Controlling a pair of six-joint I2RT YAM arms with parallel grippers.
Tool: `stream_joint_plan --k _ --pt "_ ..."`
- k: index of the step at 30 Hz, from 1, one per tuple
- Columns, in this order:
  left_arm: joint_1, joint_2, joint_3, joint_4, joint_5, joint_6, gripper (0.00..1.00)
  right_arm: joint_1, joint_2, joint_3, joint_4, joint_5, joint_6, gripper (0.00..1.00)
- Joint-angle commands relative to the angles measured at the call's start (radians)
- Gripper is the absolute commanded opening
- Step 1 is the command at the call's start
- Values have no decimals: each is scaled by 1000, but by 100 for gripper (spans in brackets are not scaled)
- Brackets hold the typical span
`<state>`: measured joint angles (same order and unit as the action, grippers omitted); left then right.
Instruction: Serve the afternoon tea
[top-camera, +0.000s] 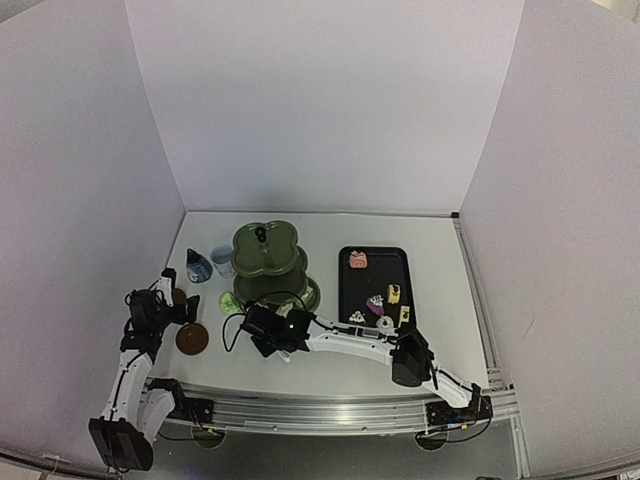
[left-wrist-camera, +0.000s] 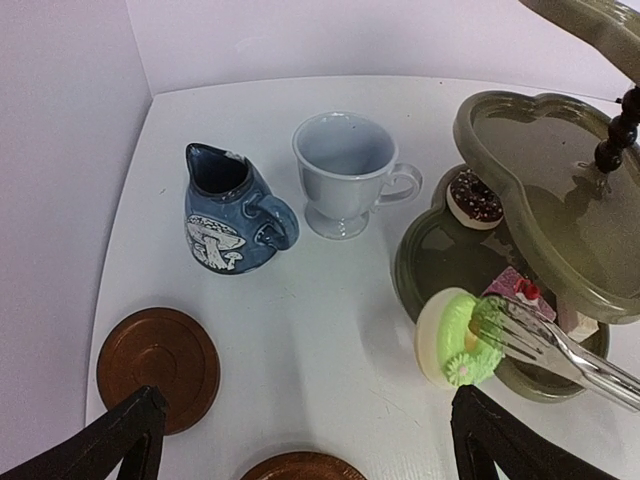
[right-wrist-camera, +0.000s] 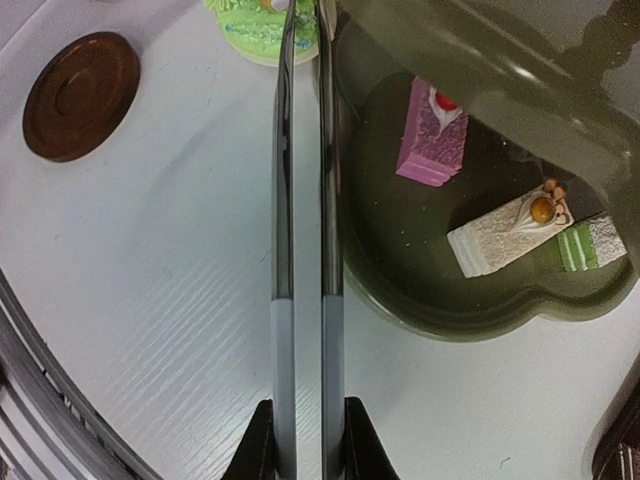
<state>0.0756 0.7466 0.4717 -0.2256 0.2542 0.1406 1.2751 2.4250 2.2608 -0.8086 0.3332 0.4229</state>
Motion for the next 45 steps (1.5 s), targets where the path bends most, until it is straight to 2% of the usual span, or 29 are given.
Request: stream_joint_plan --k 1,20,36,37,41,45 --pt "-19 -27 37 38 -3 -2 100 4 31 55 32 143 84 0" --pt "-32 -30 32 37 3 8 100 3 123 99 31 254 80 0" --pt "-32 -30 32 32 1 13 100 3 109 56 20 283 88 1" --pt "-33 -31 33 30 0 14 100 2 110 59 20 282 87 2" --pt "-32 -30 33 29 1 15 100 2 112 75 20 263 73 21" --pt "-32 -29 32 29 10 15 100 1 96 74 20 264 78 25"
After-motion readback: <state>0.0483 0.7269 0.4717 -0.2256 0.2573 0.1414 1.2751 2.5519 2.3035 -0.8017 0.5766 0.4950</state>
